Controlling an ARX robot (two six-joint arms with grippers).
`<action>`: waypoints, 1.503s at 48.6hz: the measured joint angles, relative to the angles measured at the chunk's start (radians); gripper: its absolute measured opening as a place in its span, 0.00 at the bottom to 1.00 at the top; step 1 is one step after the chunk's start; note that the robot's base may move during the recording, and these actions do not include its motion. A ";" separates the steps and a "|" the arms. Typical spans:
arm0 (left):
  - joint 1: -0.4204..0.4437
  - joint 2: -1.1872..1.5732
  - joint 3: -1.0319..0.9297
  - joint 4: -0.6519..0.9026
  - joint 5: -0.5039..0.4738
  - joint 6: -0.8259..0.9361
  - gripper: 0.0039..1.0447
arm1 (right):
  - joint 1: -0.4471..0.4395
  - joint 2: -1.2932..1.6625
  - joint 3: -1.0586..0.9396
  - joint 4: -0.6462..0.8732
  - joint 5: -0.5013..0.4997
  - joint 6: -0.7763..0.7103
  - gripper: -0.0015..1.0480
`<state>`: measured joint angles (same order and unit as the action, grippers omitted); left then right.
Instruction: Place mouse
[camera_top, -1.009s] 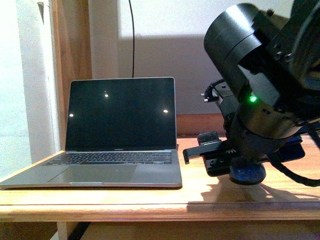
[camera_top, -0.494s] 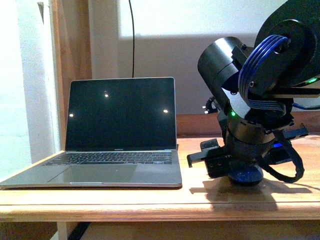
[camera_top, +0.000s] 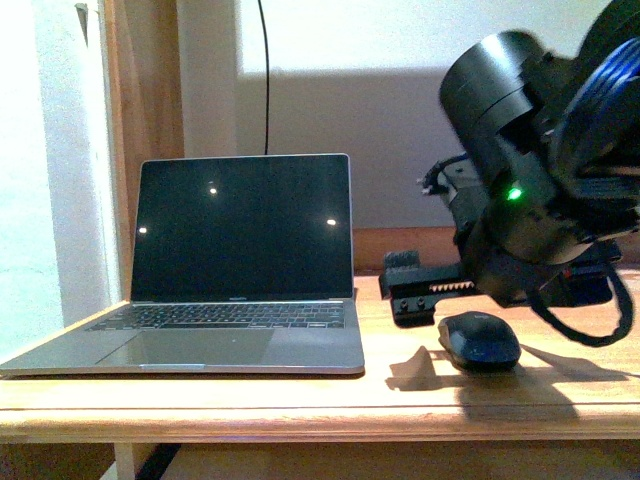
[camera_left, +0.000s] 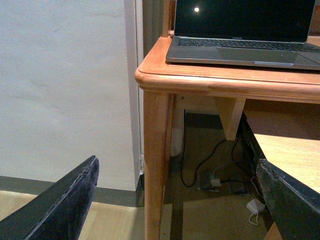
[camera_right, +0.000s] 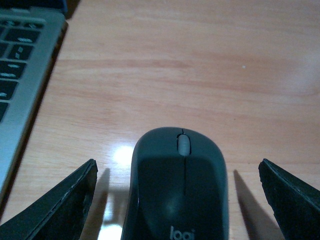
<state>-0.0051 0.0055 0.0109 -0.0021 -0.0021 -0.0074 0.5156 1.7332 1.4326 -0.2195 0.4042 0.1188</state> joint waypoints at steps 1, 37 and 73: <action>0.000 0.000 0.000 0.000 0.000 0.000 0.93 | -0.006 -0.019 -0.015 0.013 -0.020 -0.005 0.93; 0.000 0.000 0.000 0.000 0.000 0.000 0.93 | -0.743 -0.716 -0.723 0.151 -1.320 -0.254 0.93; 0.000 0.000 0.000 0.000 0.002 0.000 0.93 | -1.145 -0.461 -0.659 -1.177 -1.548 -1.628 0.93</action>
<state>-0.0051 0.0055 0.0109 -0.0021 -0.0006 -0.0074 -0.6296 1.2724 0.7734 -1.3964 -1.1439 -1.5089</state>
